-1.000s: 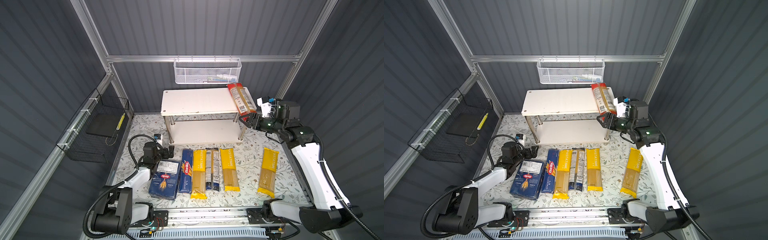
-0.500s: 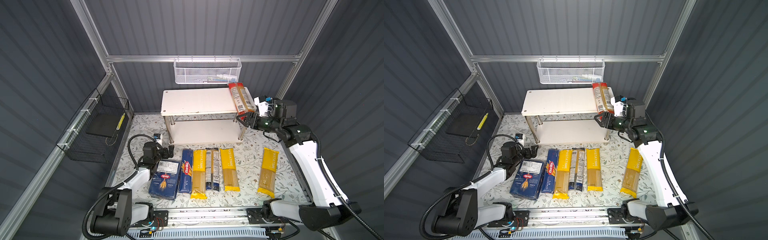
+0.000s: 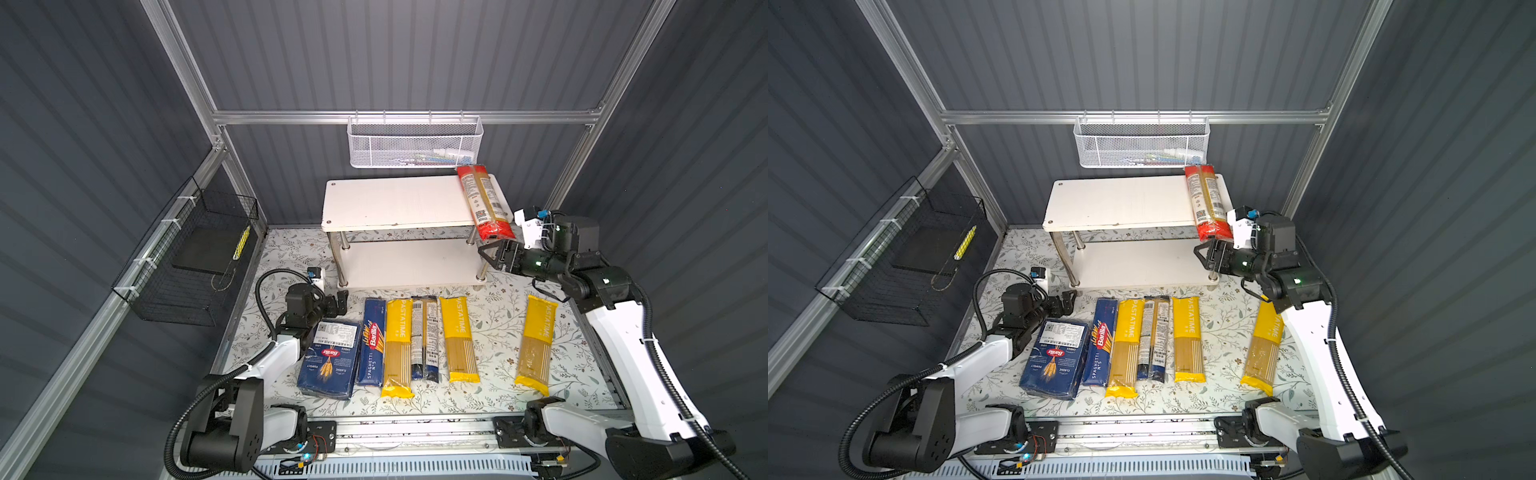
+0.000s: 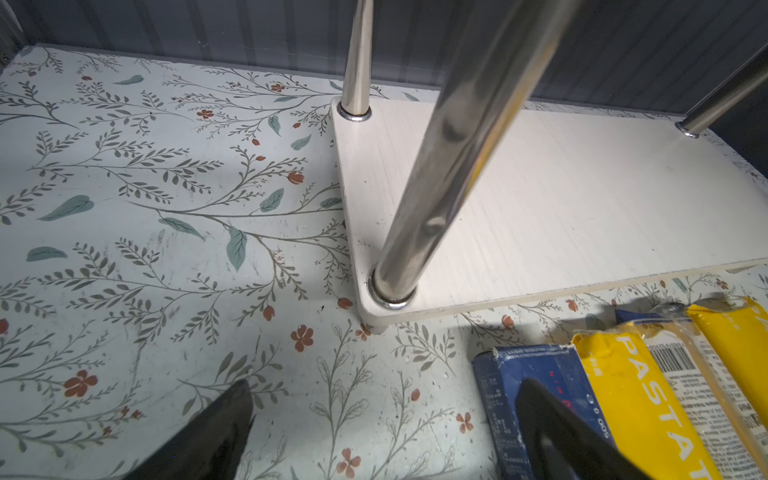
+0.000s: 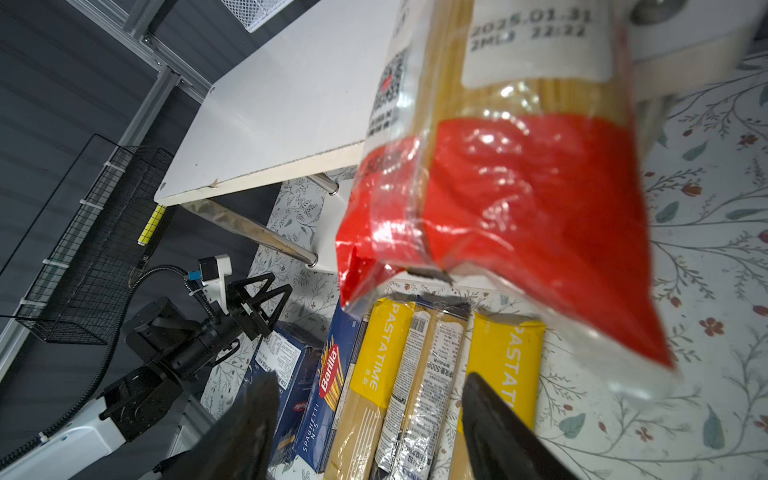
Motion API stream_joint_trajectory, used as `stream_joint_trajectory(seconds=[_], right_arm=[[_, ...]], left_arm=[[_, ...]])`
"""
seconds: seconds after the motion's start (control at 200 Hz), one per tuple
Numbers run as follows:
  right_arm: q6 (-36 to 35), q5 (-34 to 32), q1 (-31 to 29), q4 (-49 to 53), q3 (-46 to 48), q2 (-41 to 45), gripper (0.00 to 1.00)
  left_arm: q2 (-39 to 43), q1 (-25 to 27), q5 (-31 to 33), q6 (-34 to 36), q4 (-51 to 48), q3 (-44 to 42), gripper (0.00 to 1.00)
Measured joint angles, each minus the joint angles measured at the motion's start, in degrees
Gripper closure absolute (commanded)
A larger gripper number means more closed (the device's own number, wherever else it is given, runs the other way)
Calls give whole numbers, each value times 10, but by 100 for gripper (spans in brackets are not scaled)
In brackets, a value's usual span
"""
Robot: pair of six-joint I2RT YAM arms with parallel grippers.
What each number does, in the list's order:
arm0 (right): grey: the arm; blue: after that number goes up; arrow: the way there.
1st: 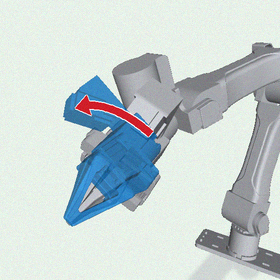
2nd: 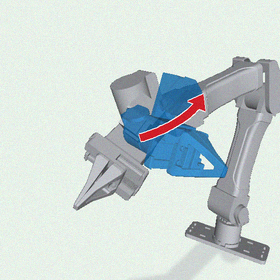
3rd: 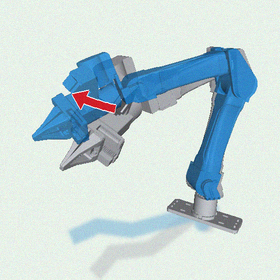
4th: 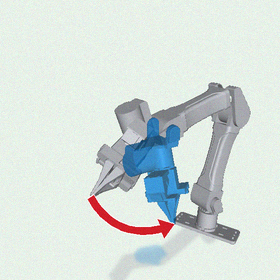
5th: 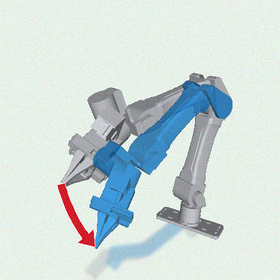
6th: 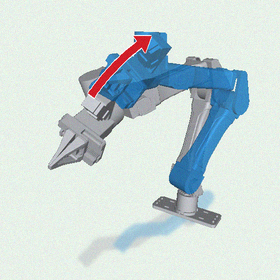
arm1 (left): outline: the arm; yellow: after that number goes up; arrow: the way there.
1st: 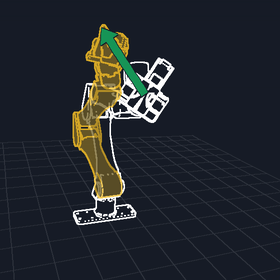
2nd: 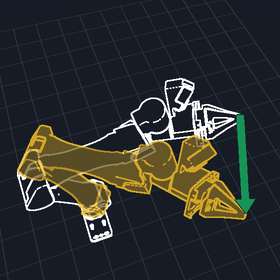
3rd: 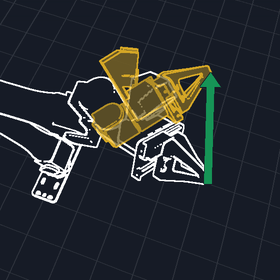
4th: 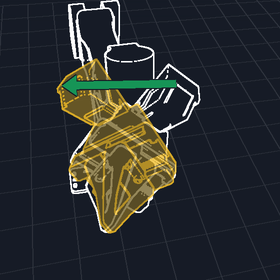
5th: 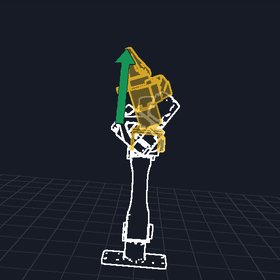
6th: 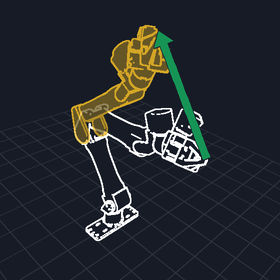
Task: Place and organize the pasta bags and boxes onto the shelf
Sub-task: 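Open the right gripper and draw it back from the shelf, then move the right gripper down over the lone yellow PASTATIME bag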
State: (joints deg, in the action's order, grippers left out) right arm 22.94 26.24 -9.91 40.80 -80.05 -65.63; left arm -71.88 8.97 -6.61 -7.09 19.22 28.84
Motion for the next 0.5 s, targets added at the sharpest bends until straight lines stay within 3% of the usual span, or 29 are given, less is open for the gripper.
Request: stream_joint_trajectory(seconds=[0.315, 0.5], right_arm=[[-5, -47, 0, 22, 66, 39, 21], [2, -108, 0, 24, 124, 73, 1]], left_arm=[[5, 0, 2, 0, 0, -4, 0], [7, 0, 2, 0, 0, -5, 0]])
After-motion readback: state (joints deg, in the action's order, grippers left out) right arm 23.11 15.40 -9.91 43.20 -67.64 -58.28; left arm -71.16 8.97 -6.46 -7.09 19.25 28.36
